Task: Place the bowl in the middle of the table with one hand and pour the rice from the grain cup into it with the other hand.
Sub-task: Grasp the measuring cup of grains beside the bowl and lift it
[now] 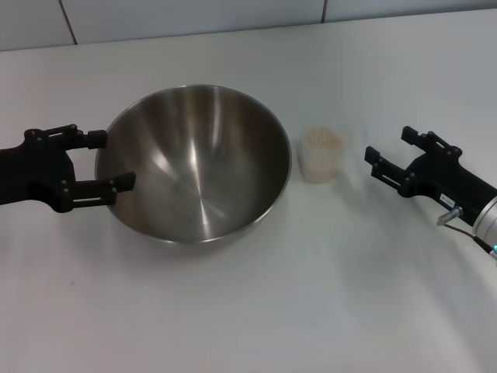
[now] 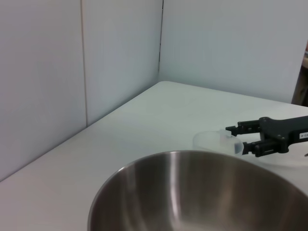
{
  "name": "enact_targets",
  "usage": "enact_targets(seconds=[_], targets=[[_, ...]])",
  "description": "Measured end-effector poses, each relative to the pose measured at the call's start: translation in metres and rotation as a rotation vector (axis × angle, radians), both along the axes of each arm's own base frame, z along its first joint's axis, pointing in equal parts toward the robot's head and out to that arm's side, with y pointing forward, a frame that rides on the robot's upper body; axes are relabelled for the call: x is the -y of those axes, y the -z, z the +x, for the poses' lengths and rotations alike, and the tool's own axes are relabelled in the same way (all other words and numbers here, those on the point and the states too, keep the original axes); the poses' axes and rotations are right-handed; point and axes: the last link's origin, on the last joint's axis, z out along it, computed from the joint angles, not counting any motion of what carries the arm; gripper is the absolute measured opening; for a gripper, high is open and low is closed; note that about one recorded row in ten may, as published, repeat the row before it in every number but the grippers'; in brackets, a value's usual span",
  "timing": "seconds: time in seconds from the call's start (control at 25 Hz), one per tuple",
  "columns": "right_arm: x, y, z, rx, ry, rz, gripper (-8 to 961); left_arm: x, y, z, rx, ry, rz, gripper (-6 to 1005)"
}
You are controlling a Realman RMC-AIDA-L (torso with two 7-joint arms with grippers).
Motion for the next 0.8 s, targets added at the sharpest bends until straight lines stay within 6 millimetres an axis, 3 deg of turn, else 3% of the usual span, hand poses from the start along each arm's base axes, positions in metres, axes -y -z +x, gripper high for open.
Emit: enact_targets(seconds=[0.8], targets=[[-0.026, 0.003, -0.013, 0.023, -0.014, -0.007, 632, 0.0, 0.013, 0.008, -0.021, 0.029, -0.057, 819]])
